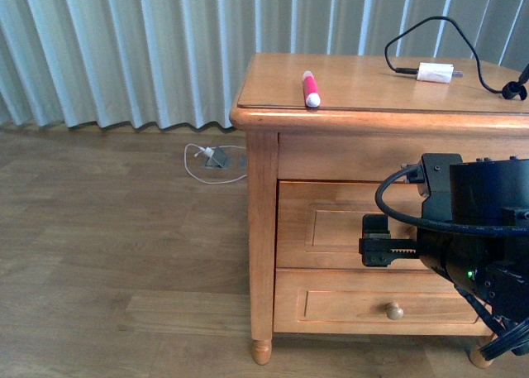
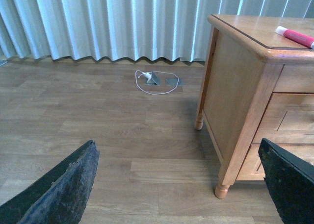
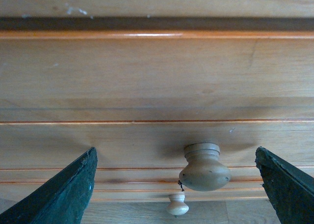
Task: Place pink marker in drawer with both arms
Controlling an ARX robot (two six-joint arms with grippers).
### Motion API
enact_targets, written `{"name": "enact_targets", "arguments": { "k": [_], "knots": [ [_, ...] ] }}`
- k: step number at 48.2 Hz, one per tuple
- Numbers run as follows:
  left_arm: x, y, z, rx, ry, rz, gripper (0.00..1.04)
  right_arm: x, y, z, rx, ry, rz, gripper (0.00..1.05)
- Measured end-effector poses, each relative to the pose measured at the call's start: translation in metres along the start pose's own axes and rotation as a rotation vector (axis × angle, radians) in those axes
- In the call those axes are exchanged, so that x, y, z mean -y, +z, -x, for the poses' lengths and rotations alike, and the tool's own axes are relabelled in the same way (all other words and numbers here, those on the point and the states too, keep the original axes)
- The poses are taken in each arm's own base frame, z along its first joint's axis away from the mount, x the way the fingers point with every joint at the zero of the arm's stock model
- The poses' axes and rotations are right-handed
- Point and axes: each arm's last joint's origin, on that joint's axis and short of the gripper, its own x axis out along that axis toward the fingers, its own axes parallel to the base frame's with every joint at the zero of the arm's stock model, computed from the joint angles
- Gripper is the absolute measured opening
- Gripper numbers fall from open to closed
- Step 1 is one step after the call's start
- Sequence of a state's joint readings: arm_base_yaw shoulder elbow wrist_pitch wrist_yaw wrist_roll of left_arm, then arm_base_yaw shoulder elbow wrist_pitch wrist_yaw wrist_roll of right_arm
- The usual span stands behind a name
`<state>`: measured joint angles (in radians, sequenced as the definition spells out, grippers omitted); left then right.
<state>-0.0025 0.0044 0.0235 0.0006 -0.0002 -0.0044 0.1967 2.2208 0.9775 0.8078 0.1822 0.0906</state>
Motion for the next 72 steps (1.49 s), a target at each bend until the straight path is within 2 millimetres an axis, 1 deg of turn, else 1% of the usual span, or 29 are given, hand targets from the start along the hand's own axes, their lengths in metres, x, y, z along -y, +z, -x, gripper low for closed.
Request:
{"name": "enact_targets", "arguments": {
  "k": [16,17,20,21,25,27,28,32,33,34,38,49,57,60,64,71,72],
  "knots": [
    [0.0,0.0,0.0,0.0,0.0,0.0,0.99,0.003,-0.001,-0.002,0.017,0.01,0.004,0.96],
    [0.0,0.0,0.0,0.0,0.0,0.0,0.99,0.003,-0.001,-0.002,0.017,0.01,0.004,0.95],
    [0.0,0.0,0.0,0.0,0.0,0.0,0.99,0.003,-0.002,-0.003,0.016,0.008,0.005,0.83],
    [0.0,0.0,0.0,0.0,0.0,0.0,0.99,0.004,-0.002,-0.003,0.015,0.009,0.005,0.78],
    [0.0,0.0,0.0,0.0,0.0,0.0,0.99,0.005,-0.002,-0.003,0.014,0.009,0.007,0.68],
    [0.0,0.0,0.0,0.0,0.0,0.0,0.99,0.005,-0.003,-0.003,0.011,0.009,0.008,0.59],
    [0.0,0.0,0.0,0.0,0.0,0.0,0.99,0.006,-0.003,-0.003,0.01,0.008,0.009,0.57],
    [0.0,0.0,0.0,0.0,0.0,0.0,0.99,0.008,-0.004,-0.004,0.005,0.0,0.017,0.43],
    [0.0,0.0,0.0,0.0,0.0,0.0,0.99,0.009,-0.004,-0.004,0.005,-0.003,0.018,0.38],
    [0.0,0.0,0.0,0.0,0.0,0.0,0.99,0.009,-0.004,-0.004,0.005,-0.005,0.019,0.36],
    [0.0,0.0,0.0,0.0,0.0,0.0,0.99,0.01,-0.005,-0.004,0.002,-0.008,0.019,0.24],
    [0.0,0.0,0.0,0.0,0.0,0.0,0.99,0.012,-0.006,-0.003,-0.012,-0.01,0.015,0.23],
    [0.0,0.0,0.0,0.0,0.0,0.0,0.99,0.016,-0.009,0.007,-0.017,0.015,-0.005,0.22],
    [0.0,0.0,0.0,0.0,0.0,0.0,0.99,0.02,-0.015,0.02,-0.022,0.027,-0.012,0.22],
    [0.0,0.0,0.0,0.0,0.0,0.0,0.99,0.023,-0.02,0.033,-0.031,0.035,-0.02,0.22],
    [0.0,0.0,0.0,0.0,0.0,0.0,0.99,0.032,-0.036,0.069,-0.055,0.069,-0.033,0.22],
    [0.0,0.0,0.0,0.0,0.0,0.0,0.99,0.033,-0.038,0.072,-0.058,0.071,-0.034,0.22]
  ]
}}
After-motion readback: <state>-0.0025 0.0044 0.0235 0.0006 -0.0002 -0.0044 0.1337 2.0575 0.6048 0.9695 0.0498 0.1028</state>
